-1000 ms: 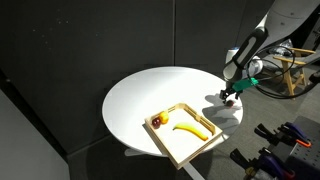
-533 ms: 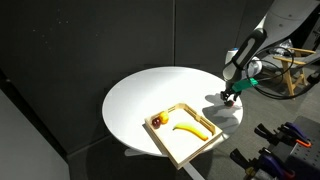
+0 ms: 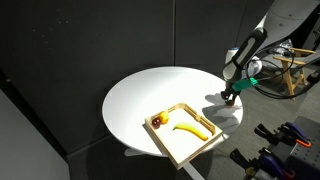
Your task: Put the strawberry in the box.
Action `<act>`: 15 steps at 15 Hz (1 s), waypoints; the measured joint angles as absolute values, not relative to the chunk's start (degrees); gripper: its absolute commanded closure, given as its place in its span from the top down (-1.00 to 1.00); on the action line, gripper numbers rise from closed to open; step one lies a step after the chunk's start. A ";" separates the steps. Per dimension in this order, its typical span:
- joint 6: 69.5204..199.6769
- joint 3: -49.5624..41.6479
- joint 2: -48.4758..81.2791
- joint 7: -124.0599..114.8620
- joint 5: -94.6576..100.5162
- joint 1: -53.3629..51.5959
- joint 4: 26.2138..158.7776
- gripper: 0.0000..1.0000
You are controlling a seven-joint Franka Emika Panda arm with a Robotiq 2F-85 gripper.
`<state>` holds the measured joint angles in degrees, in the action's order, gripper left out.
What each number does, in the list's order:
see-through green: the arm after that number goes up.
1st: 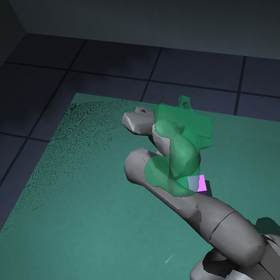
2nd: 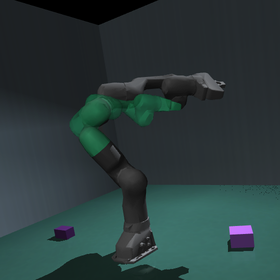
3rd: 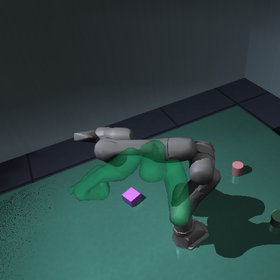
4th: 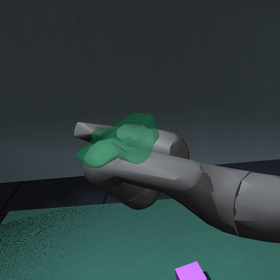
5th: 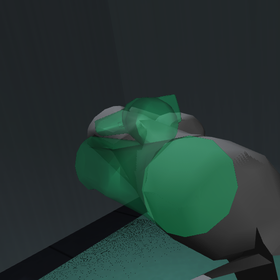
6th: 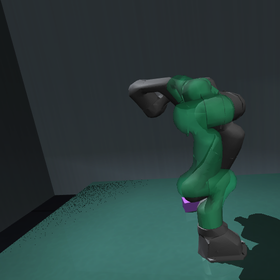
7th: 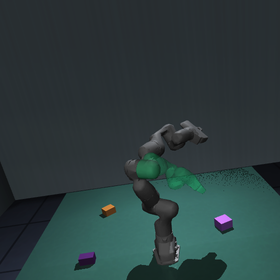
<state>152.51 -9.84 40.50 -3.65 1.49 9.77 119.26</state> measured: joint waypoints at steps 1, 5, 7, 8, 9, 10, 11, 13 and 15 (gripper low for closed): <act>152.51 -9.87 40.32 -3.65 1.49 9.76 119.26 -0.47; 151.80 -10.25 38.93 -3.66 1.49 9.44 119.27 -0.47; 150.41 -10.74 37.74 -3.68 1.50 8.87 119.30 -0.47; 149.59 -11.02 37.05 -3.72 1.54 8.46 119.33 -0.47; 148.60 -11.34 36.31 -3.77 1.58 7.96 119.36 -0.47; 147.61 -11.65 35.54 -3.83 1.69 7.42 119.44 -0.47; 146.60 -11.93 34.75 -3.96 1.86 6.82 119.51 -0.47; 144.67 -12.35 33.21 -4.44 2.62 5.63 119.70 -0.47; 143.06 -12.51 31.71 -5.02 3.70 4.45 120.05 -0.47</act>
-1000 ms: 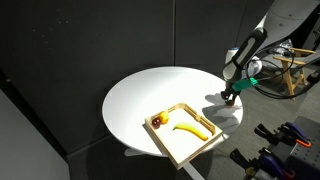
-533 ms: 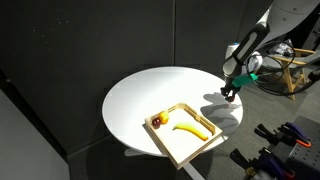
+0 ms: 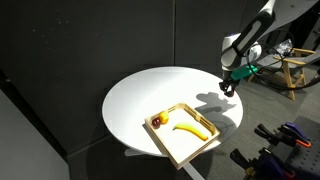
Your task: Put the strawberry in the box.
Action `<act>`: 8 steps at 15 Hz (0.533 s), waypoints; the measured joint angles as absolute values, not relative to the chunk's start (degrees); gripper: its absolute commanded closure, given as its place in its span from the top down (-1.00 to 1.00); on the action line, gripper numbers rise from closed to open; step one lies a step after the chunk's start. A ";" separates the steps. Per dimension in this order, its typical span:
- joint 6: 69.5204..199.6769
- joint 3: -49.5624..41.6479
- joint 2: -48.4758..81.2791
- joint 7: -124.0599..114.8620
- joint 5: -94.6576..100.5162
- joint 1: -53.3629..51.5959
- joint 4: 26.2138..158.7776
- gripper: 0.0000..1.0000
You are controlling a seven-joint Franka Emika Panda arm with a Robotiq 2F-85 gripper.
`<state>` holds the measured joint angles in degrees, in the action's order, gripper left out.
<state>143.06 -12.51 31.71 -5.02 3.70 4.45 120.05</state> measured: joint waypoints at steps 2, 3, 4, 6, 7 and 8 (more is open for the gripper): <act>141.65 -12.50 30.44 -5.70 4.85 3.24 120.36 -0.47; 141.04 -12.47 29.83 -5.95 5.28 2.61 120.53 -0.47; 140.53 -12.38 29.24 -6.09 5.62 1.99 120.77 -0.47; 140.00 -12.09 27.87 -6.33 6.40 0.91 121.57 -0.47; 139.96 -11.84 27.10 -6.34 6.78 0.44 122.13 -0.47; 139.96 -11.57 26.29 -6.34 7.25 0.02 122.76 -0.47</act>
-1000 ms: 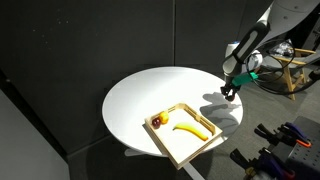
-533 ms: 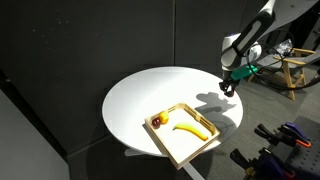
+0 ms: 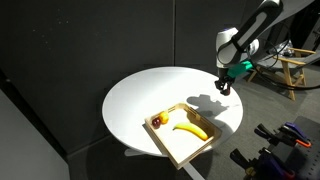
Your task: Put the strawberry in the box.
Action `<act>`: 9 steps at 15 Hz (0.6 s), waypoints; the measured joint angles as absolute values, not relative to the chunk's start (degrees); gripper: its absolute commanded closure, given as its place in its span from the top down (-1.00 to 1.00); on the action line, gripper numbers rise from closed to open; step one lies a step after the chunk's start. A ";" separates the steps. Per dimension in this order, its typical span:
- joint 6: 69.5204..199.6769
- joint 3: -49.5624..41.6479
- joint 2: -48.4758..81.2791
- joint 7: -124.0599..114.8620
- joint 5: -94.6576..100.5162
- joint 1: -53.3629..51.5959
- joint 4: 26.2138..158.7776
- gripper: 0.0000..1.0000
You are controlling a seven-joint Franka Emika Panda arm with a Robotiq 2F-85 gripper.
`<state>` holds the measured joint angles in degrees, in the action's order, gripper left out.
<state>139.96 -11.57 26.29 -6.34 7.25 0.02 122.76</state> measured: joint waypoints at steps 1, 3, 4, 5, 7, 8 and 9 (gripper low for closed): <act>139.96 -11.17 25.43 -6.34 7.60 -0.31 123.47 -0.47; 139.96 -9.92 23.79 -6.20 7.79 -0.60 124.89 -0.47; 139.87 -9.19 22.93 -6.01 7.79 -0.60 125.60 -0.47; 139.47 -8.41 21.99 -5.74 7.78 -0.58 126.29 -0.47; 138.38 -6.82 20.33 -5.18 7.38 -0.49 127.24 -0.47; 137.78 -6.07 19.67 -4.98 7.06 -0.48 127.53 -0.47; 137.16 -5.35 19.15 -4.80 6.61 -0.48 127.69 -0.47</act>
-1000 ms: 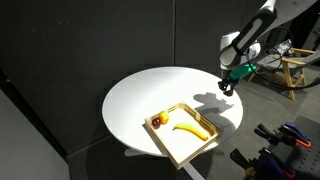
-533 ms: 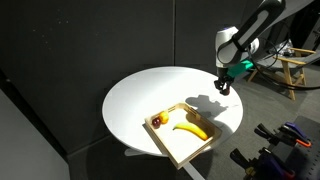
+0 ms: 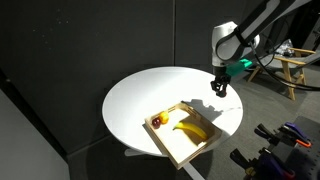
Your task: Put the strawberry in the box.
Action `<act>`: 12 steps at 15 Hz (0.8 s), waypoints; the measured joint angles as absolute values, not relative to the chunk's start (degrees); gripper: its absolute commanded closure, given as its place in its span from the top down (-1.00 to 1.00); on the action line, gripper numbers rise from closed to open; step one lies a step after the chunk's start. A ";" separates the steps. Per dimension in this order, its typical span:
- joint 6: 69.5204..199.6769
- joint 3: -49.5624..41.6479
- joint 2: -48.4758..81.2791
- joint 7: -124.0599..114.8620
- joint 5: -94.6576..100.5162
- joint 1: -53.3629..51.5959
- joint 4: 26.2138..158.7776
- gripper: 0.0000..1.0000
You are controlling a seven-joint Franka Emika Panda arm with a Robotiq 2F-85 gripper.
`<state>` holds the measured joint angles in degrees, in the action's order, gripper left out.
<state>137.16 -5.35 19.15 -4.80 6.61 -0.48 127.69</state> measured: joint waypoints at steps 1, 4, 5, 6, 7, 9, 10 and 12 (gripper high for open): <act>136.63 -4.68 18.81 -4.53 5.99 -0.47 127.71 -0.47; 135.67 -2.85 18.58 -4.39 4.40 -0.50 127.70 -0.47; 135.41 -2.34 18.60 -4.39 3.87 -0.52 127.67 -0.47; 135.22 -1.85 18.68 -4.39 3.47 -0.54 127.59 -0.47; 135.20 -1.42 18.86 -4.42 3.11 -0.59 127.47 -0.47; 135.20 -0.72 19.62 -4.61 2.69 -0.85 127.02 -0.47; 135.20 -0.43 20.13 -4.84 2.58 -1.05 126.66 -0.47; 135.20 -0.03 21.53 -5.55 2.44 -1.76 125.60 -0.47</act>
